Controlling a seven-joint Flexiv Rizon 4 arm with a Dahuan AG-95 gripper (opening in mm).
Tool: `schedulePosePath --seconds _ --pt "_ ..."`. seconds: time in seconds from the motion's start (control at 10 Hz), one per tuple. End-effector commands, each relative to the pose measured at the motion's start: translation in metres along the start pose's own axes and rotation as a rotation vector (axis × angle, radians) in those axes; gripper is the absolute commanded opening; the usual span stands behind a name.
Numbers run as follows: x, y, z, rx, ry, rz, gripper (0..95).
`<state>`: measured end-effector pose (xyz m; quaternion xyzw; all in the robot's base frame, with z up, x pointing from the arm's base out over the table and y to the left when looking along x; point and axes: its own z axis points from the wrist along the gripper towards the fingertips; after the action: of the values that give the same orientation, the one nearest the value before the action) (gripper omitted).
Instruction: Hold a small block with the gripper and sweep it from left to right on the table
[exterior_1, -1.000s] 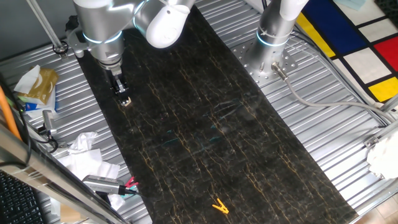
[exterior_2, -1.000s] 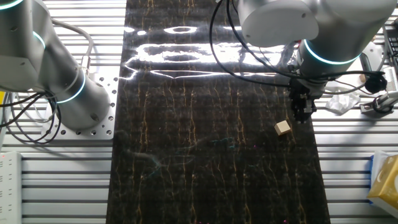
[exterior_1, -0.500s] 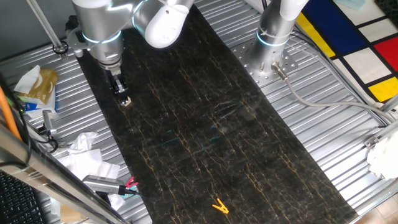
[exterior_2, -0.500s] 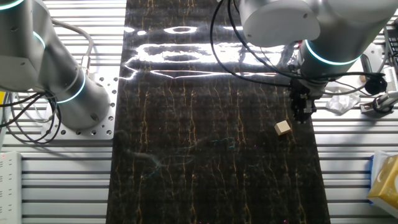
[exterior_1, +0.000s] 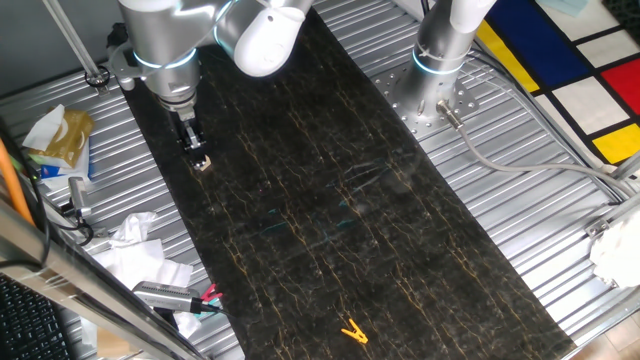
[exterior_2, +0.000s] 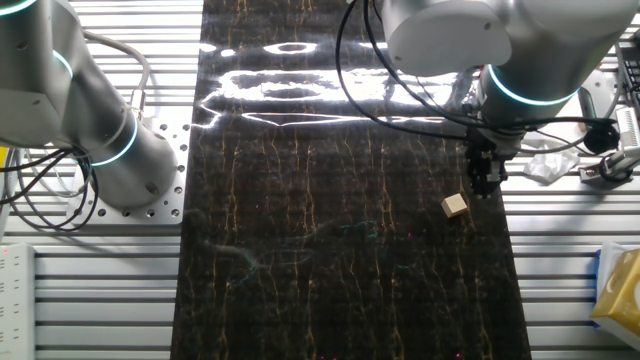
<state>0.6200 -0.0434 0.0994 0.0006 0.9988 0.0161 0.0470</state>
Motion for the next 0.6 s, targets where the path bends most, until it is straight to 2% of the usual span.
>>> schedulePosePath --seconds 0.1,0.6 --pt "-0.0004 -0.0001 0.0004 -0.003 0.0 0.005 57.0" --pt "-0.0004 -0.0001 0.0004 -0.003 0.001 0.009 57.0"
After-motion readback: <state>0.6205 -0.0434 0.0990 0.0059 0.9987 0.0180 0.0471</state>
